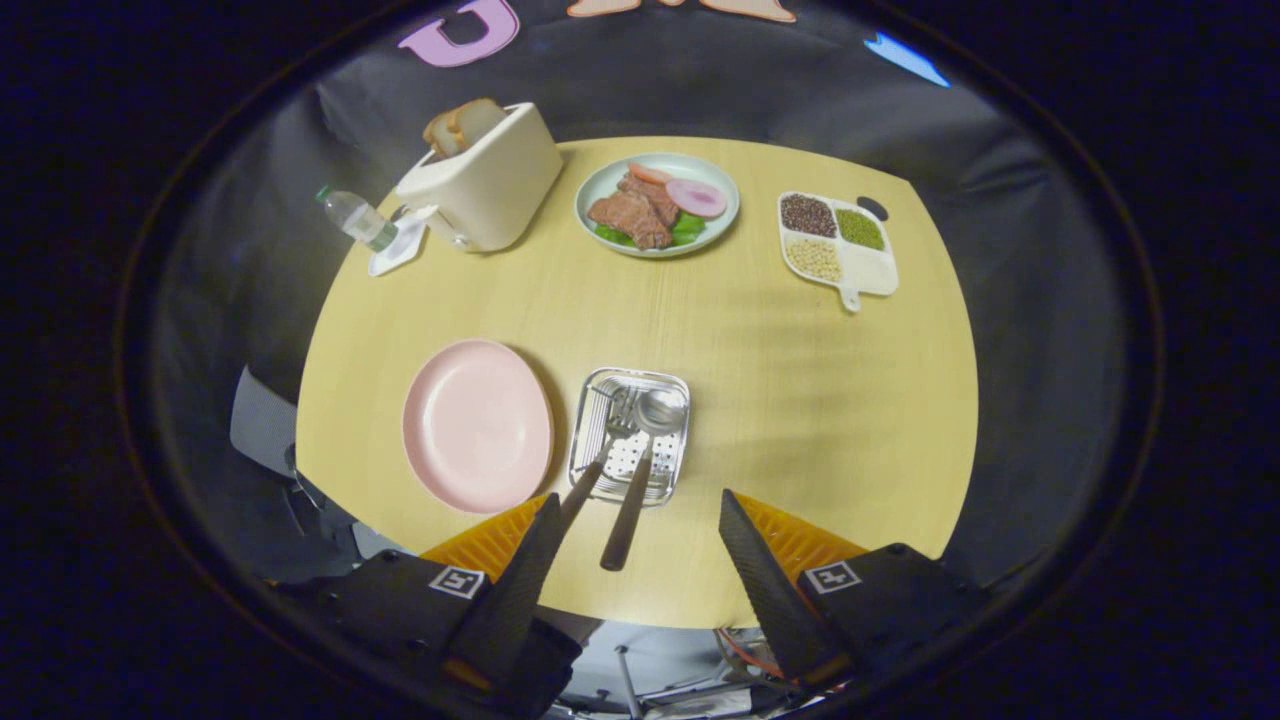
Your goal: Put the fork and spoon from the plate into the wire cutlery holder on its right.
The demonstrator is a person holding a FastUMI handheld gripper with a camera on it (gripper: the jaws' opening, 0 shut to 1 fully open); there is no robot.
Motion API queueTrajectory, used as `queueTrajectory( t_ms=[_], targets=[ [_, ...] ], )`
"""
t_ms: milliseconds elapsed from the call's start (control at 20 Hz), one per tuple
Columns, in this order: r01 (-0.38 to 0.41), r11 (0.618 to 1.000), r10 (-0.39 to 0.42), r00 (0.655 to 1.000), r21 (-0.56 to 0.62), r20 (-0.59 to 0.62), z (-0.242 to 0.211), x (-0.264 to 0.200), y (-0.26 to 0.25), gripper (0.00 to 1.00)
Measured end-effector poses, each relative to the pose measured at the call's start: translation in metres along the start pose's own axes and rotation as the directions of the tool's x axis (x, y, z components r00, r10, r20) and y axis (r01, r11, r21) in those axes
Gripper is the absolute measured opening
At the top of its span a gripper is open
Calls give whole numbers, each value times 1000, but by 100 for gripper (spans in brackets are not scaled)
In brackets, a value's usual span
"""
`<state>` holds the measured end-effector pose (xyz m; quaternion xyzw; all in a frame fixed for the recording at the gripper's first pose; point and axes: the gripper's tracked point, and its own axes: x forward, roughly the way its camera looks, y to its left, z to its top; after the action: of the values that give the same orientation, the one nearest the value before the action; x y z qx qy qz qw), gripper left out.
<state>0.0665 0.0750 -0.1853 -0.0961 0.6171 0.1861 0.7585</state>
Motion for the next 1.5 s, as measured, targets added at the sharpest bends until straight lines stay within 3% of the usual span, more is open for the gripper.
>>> queueTrajectory(
  t_ms=[350, 750, 950, 1200, 1350, 1500],
  targets=[
    [-60, 998, 59, 973, 1, 222, -6, -34, 19, 100],
    [-114, 993, 97, 862, 4, 498, -26, -61, 54, 99],
    [-107, 994, 81, 756, 1, 650, -18, -86, 64, 99],
    [-108, 994, 48, 586, 19, 809, 3, -133, 63, 99],
    [-63, 998, 9, 477, 25, 879, 18, -169, 52, 99],
    [-38, 999, -16, 391, 34, 920, 18, -192, 50, 99]
  ],
)
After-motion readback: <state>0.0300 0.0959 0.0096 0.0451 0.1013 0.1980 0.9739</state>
